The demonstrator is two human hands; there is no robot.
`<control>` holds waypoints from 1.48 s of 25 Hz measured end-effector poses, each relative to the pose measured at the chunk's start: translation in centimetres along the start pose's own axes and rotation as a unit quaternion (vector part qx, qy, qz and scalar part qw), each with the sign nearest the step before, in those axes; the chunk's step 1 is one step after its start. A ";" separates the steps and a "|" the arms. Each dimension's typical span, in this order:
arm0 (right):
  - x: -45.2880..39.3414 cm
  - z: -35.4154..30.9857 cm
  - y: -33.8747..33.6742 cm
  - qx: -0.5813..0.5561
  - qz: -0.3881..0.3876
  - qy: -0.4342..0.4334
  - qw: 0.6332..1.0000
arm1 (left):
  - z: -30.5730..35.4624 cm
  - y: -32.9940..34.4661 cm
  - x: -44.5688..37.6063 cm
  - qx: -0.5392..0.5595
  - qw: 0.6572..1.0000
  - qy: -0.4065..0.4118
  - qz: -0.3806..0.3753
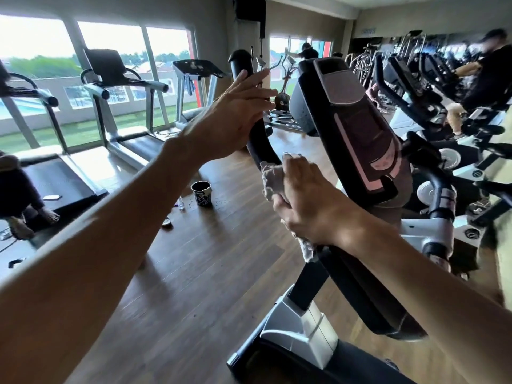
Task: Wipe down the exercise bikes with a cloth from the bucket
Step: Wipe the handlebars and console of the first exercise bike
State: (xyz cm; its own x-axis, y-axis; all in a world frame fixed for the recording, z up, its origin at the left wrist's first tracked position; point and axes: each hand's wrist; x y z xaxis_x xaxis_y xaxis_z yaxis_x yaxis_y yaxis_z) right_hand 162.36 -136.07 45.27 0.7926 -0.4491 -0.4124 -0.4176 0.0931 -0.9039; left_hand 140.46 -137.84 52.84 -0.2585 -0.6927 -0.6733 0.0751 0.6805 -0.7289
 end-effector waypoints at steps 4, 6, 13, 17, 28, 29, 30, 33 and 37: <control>-5.8 -2.9 0.3 0.121 0.034 0.055 0.991 | 0.4 -1.5 -0.5 -0.032 0.999 -0.018 -0.040; -5.4 -3.2 0.5 0.112 0.052 0.056 0.991 | 0.7 -2.1 -0.5 -0.048 0.997 -0.034 -0.050; 1.2 3.1 -5.2 -0.245 0.048 0.062 0.966 | 7.8 1.2 2.8 0.042 0.982 -0.185 0.017; 7.9 4.7 -7.2 -0.238 0.046 -0.022 0.970 | 10.3 4.1 4.4 0.069 0.973 -0.221 -0.021; 14.9 4.3 -0.2 -0.104 0.040 -0.129 0.985 | 11.7 7.5 5.1 -0.021 0.977 -0.203 0.065; 13.8 4.0 -0.4 -0.110 0.041 -0.118 0.986 | 11.6 7.7 5.1 -0.023 0.977 -0.199 0.069; 12.1 3.6 -0.5 -0.115 0.046 -0.099 0.987 | 11.4 7.8 5.2 -0.025 0.978 -0.194 0.070; 8.9 2.8 -1.2 -0.134 0.038 -0.073 0.987 | 11.2 7.5 5.4 -0.029 0.981 -0.184 0.057; 11.2 5.0 -0.4 -0.154 0.103 -0.110 0.976 | 11.2 7.5 5.5 -0.022 0.980 -0.190 0.057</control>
State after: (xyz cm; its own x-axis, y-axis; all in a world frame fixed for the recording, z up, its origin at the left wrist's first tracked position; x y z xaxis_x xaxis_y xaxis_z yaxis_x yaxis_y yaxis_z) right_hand 173.64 -136.70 40.41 0.7401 -0.2437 -0.6268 -0.6650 -0.1265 -0.7360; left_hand 150.38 -139.17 42.29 0.1264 -0.6443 -0.7542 0.0392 0.7630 -0.6452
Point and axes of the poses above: each hand's wrist, its own x-axis away from the middle knuckle, its own y-axis out of the palm, z = x × y, and after that the axes turned 3 degrees about -y, right-handed
